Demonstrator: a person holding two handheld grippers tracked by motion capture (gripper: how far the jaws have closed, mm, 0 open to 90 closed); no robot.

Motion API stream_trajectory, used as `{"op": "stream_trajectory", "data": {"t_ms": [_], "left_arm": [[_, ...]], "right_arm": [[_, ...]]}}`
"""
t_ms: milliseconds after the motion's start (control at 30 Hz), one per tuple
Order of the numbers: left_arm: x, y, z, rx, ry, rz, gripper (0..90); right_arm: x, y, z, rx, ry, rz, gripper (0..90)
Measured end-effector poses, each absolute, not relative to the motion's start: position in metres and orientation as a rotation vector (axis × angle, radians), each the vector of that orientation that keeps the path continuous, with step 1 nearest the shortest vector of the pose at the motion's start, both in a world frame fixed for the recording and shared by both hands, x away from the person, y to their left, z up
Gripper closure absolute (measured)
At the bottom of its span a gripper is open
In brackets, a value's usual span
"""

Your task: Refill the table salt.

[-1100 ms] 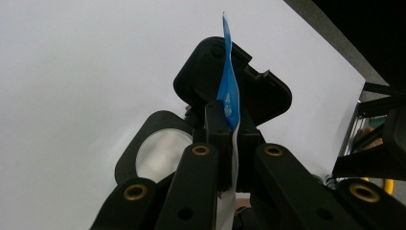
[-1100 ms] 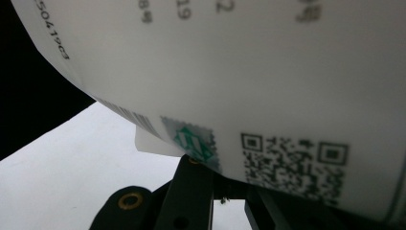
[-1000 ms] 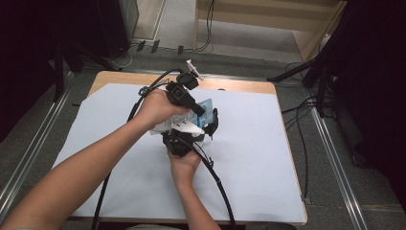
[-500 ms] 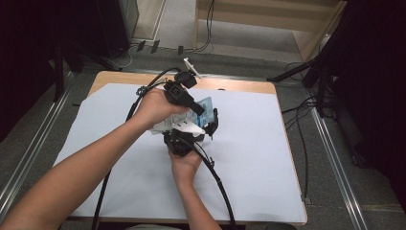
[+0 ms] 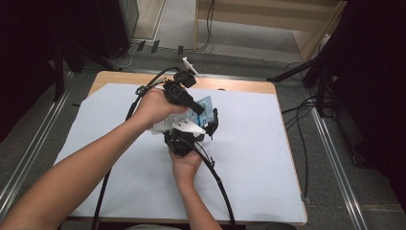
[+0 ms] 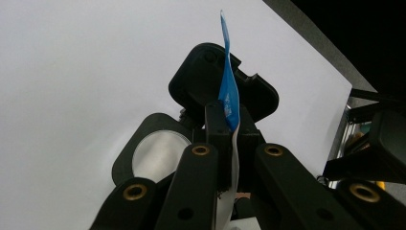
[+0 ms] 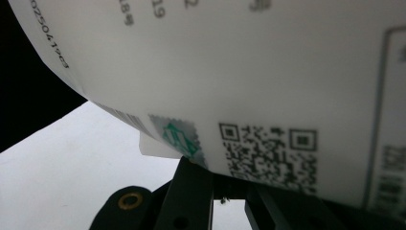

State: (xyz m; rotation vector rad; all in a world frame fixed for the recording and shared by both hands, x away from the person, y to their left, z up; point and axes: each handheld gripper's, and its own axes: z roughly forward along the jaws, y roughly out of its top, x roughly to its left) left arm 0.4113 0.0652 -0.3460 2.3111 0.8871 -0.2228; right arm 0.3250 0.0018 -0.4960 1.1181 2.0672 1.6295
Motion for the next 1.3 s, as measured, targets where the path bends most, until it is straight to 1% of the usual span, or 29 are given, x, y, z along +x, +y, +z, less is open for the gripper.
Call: {"op": "stream_trajectory", "data": {"t_ms": [833,1300], "left_arm": [[0.4126,0.0603,-0.3502,2.349,0.884,-0.215,90.0],[0.4136,0.0597,-0.3514,2.342,0.901,-0.212,90.0]], "right_arm": [[0.3230,0.0042,-0.4956,1.127,2.065,1.643,90.0],[0.3221,0.0049,-0.4951,1.124,2.064,1.649,90.0]]}}
